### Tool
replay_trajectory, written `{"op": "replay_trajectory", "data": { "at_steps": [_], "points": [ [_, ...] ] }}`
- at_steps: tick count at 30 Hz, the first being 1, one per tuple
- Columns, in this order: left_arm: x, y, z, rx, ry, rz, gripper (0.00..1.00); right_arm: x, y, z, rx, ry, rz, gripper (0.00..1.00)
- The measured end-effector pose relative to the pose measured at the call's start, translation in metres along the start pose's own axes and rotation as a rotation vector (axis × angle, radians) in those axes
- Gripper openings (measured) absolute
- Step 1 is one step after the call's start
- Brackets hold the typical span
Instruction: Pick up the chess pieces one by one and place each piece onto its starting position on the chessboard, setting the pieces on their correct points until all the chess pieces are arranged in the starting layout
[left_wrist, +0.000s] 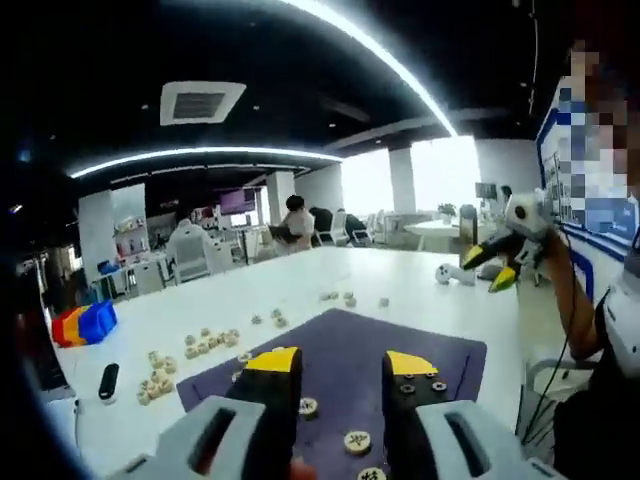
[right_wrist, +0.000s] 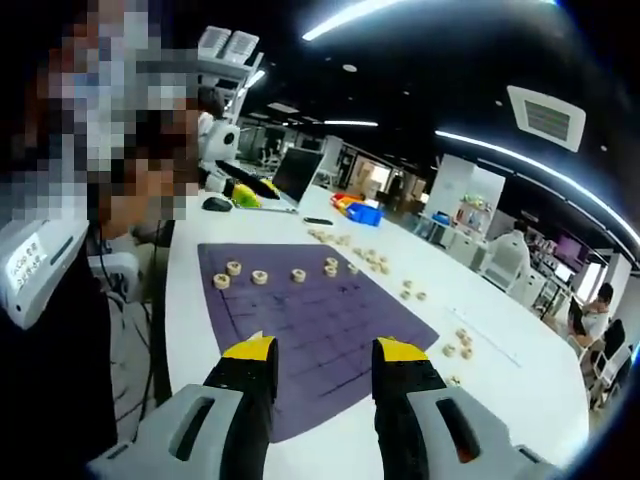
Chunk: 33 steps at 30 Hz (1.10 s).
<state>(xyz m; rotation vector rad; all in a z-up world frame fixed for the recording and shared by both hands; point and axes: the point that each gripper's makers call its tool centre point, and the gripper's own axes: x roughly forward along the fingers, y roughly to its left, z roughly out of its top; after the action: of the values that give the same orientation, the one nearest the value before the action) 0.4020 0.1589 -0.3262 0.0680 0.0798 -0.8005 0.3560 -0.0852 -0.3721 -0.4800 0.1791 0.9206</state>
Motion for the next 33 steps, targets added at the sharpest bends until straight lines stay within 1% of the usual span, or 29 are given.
{"op": "replay_trajectory", "data": {
  "at_steps": [1,2,3,6,7,9,10,12,14,18,23,33],
  "points": [
    [0.0,-0.002,0.01,-0.027,-0.048,-0.021,0.32,0.0,0.0,0.0,0.0,0.001,0.0,0.38],
    [0.0,-0.005,0.017,-0.05,-0.082,-0.044,0.31,0.001,0.0,-0.001,0.003,0.002,0.0,0.38],
    [-0.001,-0.007,0.021,-0.063,-0.103,-0.058,0.3,0.001,0.0,-0.002,0.004,0.003,-0.001,0.38],
    [0.0,-0.005,0.018,-0.042,-0.095,-0.045,0.3,-0.001,0.0,-0.003,0.004,0.007,0.0,0.38],
    [0.0,-0.004,0.012,-0.029,-0.078,-0.033,0.3,-0.001,-0.002,-0.004,0.004,0.008,-0.007,0.38],
    [0.001,-0.007,-0.001,-0.018,-0.048,-0.034,0.3,-0.002,-0.005,-0.004,0.013,0.005,-0.016,0.38],
    [0.002,-0.008,-0.008,-0.018,-0.016,-0.04,0.3,-0.002,-0.006,-0.005,0.017,0.008,-0.019,0.38],
    [0.003,-0.008,-0.013,0.003,0.003,-0.031,0.3,-0.001,-0.007,-0.005,0.019,0.007,-0.023,0.38],
    [0.005,-0.007,-0.016,0.005,0.012,-0.028,0.3,0.0,-0.007,-0.006,0.021,0.011,-0.022,0.38],
    [0.006,-0.009,-0.021,0.008,0.028,-0.037,0.31,-0.001,-0.012,-0.002,0.035,-0.006,-0.042,0.38],
    [0.006,-0.004,-0.022,-0.004,0.03,-0.026,0.31,-0.002,-0.017,-0.004,0.049,-0.007,-0.063,0.38],
    [0.009,-0.006,-0.025,-0.006,0.037,-0.032,0.31,-0.001,-0.016,-0.001,0.055,-0.02,-0.059,0.38]
  ]
}}
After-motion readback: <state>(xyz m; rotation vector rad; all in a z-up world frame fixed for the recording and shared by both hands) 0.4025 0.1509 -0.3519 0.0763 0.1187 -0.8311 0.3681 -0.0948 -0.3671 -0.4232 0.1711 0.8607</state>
